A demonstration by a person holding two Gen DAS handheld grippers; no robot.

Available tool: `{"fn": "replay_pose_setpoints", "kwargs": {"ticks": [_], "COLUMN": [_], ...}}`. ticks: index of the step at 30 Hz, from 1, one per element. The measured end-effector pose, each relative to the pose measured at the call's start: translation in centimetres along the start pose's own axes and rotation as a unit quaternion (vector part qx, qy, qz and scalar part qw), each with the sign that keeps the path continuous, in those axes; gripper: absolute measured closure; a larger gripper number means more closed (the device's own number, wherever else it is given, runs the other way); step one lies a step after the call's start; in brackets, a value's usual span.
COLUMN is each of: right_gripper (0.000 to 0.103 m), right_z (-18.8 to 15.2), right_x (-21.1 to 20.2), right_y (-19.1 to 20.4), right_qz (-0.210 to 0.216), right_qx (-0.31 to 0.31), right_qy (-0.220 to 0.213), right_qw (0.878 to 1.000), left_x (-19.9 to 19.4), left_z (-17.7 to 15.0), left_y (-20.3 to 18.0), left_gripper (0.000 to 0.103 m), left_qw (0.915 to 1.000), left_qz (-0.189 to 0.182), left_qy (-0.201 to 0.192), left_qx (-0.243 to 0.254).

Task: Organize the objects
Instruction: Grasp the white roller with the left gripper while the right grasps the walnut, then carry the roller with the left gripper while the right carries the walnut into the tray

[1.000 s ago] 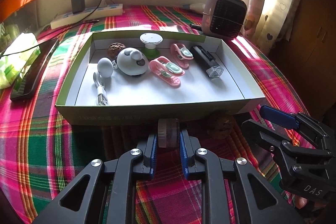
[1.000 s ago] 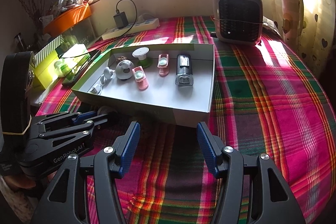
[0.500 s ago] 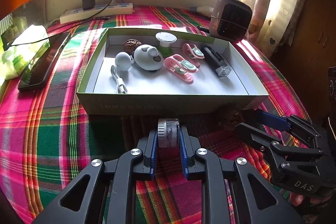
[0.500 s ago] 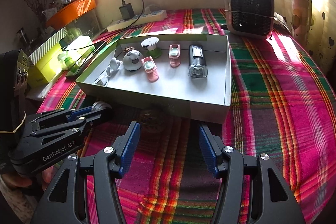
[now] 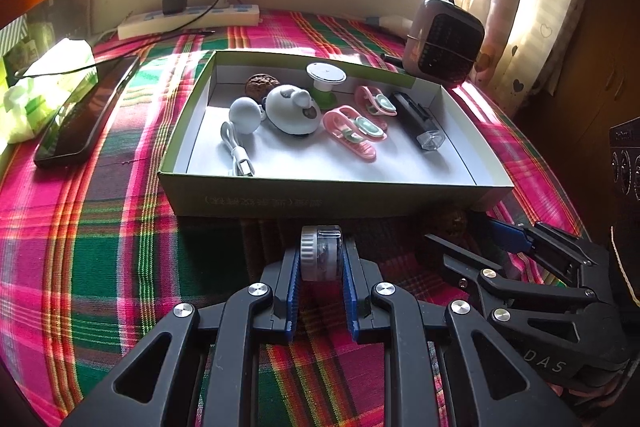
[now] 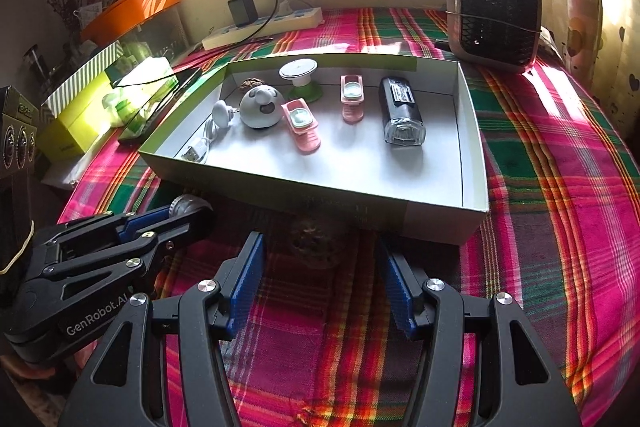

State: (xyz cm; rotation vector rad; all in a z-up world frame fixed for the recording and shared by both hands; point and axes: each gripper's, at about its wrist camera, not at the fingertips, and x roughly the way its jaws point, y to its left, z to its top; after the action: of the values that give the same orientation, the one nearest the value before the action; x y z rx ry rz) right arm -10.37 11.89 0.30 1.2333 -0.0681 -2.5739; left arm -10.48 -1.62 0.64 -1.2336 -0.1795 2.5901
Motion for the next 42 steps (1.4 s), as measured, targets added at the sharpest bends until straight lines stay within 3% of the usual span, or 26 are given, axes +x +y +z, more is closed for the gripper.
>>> {"fn": "replay_pose_setpoints", "kwargs": {"ticks": [4, 6, 13, 42], "right_gripper": [0.047, 0.056, 0.068, 0.068], "right_z": [0.0, 0.1, 0.0, 0.1], "right_x": [0.0, 0.1, 0.0, -1.4], "right_y": [0.1, -0.1, 0.0, 0.3], "right_qz": [-0.007, -0.016, -0.016, -0.001], "right_qx": [-0.001, 0.004, 0.002, -0.004], "right_qy": [0.000, 0.000, -0.001, -0.016], "right_qw": [1.000, 1.000, 1.000, 1.000], "left_x": [0.0, 0.0, 0.0, -1.2], "left_z": [0.0, 0.0, 0.0, 0.5], "left_y": [0.1, 0.1, 0.1, -0.7], "left_gripper": [0.086, 0.086, 0.086, 0.086], "left_qw": [1.0000, 1.0000, 1.0000, 0.9999], "left_qz": [-0.002, -0.002, -0.002, -0.002], "left_qy": [0.000, 0.000, 0.000, -0.012], "left_qx": [0.000, -0.001, 0.000, 0.010]}}
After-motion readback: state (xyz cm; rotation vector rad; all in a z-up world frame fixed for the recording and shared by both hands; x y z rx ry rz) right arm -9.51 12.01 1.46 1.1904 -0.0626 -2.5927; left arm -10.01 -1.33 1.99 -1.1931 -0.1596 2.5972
